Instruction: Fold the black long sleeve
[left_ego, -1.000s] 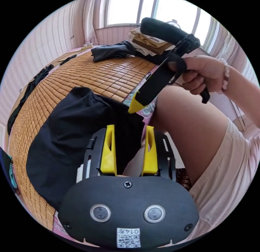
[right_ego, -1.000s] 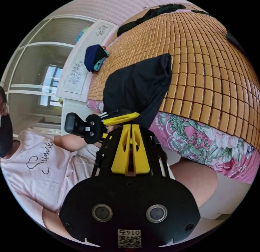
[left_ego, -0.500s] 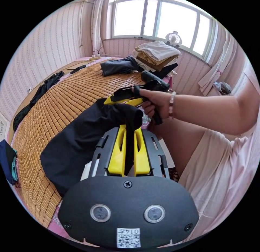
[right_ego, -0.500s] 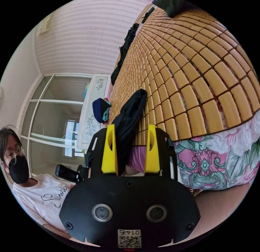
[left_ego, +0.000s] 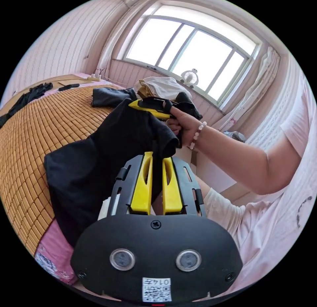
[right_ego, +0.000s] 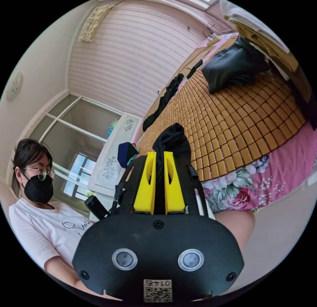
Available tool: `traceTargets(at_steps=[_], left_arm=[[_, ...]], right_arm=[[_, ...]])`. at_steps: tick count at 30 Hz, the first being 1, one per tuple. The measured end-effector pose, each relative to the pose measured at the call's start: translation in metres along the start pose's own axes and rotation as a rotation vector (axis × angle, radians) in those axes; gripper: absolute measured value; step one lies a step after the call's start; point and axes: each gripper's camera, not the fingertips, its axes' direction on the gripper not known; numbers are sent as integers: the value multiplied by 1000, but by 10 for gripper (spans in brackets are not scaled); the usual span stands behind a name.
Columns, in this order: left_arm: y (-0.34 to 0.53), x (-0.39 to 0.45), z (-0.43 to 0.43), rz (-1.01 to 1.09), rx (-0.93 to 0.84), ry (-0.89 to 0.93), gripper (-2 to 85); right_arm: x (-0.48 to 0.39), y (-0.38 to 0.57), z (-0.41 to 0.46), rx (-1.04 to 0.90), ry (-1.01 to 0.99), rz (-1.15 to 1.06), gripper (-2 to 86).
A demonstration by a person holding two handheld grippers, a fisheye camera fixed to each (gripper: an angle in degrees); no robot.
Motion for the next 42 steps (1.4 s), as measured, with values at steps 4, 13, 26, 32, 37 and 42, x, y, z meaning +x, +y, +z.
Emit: traceTargets(at_steps=[4, 13, 26, 32, 37, 42], left_arm=[[21, -27, -30, -72, 19, -104, 47], [73, -105, -66, -414, -158, -343, 76], [65, -148, -50, -490, -203, -395, 113], [55, -151, -42, -482, -219, -409, 118], [45, -160, -39, -521, -231, -382, 116], [40, -166, -38, -518, -272, -463, 37]], right_arm=[[-54, -14, 88, -208, 6, -145, 37], [-141, 13, 313, -510, 382, -416, 80], [-209, 28, 346, -621, 566, -593, 111], [-168, 18, 418, -799, 597, -598, 132], [-142, 29, 474, -960, 536, -640, 113], [-151, 34, 461, -951, 464, -722, 56]])
